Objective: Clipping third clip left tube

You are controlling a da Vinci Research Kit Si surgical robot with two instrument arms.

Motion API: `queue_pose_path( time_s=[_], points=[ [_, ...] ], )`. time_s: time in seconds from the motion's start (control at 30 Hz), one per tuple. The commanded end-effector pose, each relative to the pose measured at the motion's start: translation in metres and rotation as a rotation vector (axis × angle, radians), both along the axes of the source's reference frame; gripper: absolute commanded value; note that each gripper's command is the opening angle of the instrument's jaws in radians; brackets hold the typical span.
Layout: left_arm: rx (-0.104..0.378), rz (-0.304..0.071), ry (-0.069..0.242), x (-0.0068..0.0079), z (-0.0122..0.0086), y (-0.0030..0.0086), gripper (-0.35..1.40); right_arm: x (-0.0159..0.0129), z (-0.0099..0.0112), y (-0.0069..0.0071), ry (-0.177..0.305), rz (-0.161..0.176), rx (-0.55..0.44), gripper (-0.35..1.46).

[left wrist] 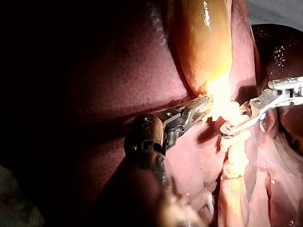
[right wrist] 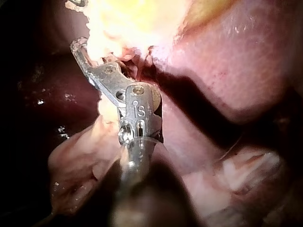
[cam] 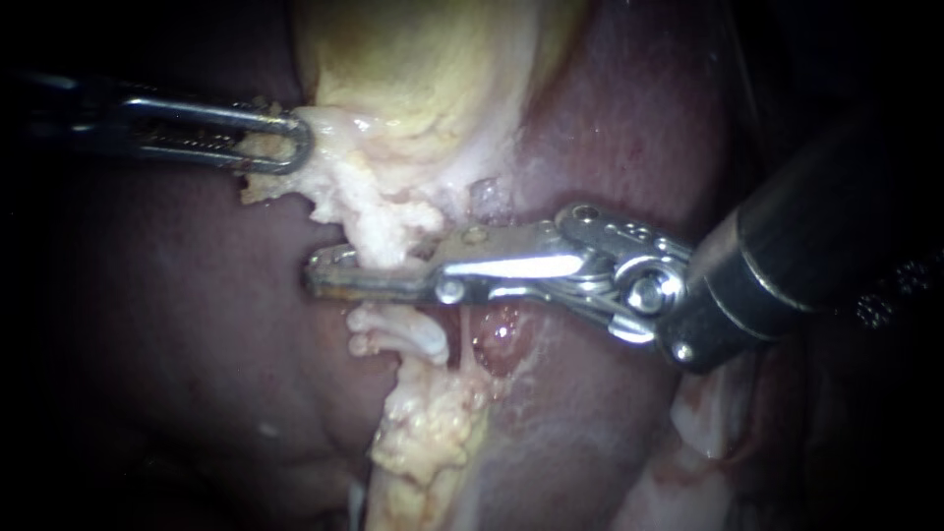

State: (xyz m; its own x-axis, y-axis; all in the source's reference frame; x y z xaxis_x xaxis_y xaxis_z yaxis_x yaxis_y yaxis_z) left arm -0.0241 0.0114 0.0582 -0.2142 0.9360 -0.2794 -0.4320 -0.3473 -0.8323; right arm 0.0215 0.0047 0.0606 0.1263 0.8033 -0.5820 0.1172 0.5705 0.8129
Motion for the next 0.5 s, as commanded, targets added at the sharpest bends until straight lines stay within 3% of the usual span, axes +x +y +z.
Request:
queue_pose_path(
  time_s=[0.03, 0.5],
  points=[
    [0.0, 0.0, 0.0, 0.0, 0.0, 0.0, -0.35, 0.0, 0.0, -0.0001, 0.002, -0.003, 0.005, -0.35],
    [0.0, 0.0, 0.0, 0.0, 0.0, 0.0, -0.35, 0.0004, 0.0005, -0.001, 0.01, -0.022, 0.011, -0.35]
  ],
)
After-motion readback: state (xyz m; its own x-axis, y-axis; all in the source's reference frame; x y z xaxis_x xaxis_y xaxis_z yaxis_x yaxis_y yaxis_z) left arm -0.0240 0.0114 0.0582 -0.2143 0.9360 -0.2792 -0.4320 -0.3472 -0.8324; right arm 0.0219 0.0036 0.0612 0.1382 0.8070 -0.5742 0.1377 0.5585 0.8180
